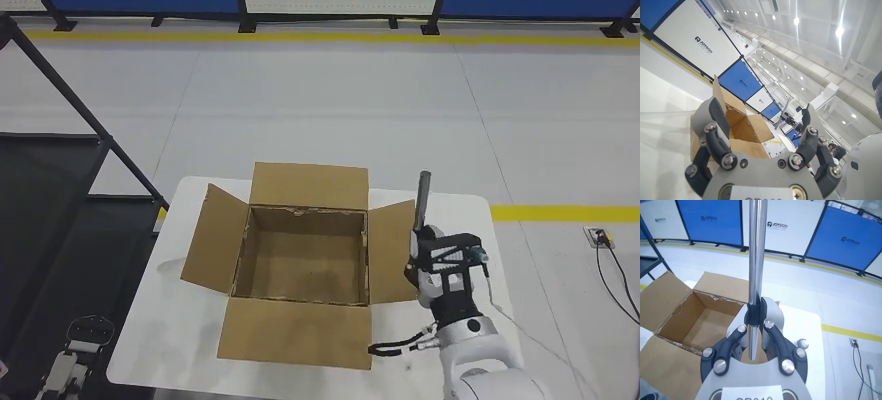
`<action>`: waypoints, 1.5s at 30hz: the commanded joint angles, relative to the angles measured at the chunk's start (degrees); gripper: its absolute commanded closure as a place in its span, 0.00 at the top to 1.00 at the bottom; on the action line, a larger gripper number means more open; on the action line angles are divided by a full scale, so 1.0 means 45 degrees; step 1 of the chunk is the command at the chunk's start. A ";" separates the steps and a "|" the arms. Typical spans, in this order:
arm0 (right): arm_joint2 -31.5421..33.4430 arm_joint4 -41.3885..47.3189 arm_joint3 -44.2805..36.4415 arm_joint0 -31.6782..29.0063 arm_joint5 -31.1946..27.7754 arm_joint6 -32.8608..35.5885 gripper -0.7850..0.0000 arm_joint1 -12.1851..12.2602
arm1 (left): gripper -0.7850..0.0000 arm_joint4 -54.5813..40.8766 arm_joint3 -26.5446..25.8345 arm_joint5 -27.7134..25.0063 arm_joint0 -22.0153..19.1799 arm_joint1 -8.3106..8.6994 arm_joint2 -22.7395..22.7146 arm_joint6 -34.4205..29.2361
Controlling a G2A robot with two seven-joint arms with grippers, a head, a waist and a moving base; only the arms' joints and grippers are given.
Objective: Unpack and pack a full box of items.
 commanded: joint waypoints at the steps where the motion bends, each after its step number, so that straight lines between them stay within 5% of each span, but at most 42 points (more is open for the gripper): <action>1: 0.0427 0.0466 0.0078 -0.0905 0.0407 -0.0998 0.00 0.0017 | 1.00 0.0000 0.0000 0.0000 0.0000 0.0000 0.0000 0.0000; 13: 0.4293 0.5706 0.0574 -0.3527 -0.0999 -0.0338 0.00 0.0221 | 1.00 0.0000 0.0000 0.0000 0.0000 0.0000 0.0000 0.0000; 28: 0.4367 0.7704 0.6776 0.0935 -0.2703 0.3953 0.00 0.0576 | 1.00 0.0000 0.0000 0.0000 0.0000 0.0000 0.0000 0.0000; 45: 0.3789 0.7115 1.0505 0.3374 -0.2302 0.5344 0.00 0.0866 | 1.00 0.0000 0.0000 0.0000 0.0000 0.0000 0.0000 0.0000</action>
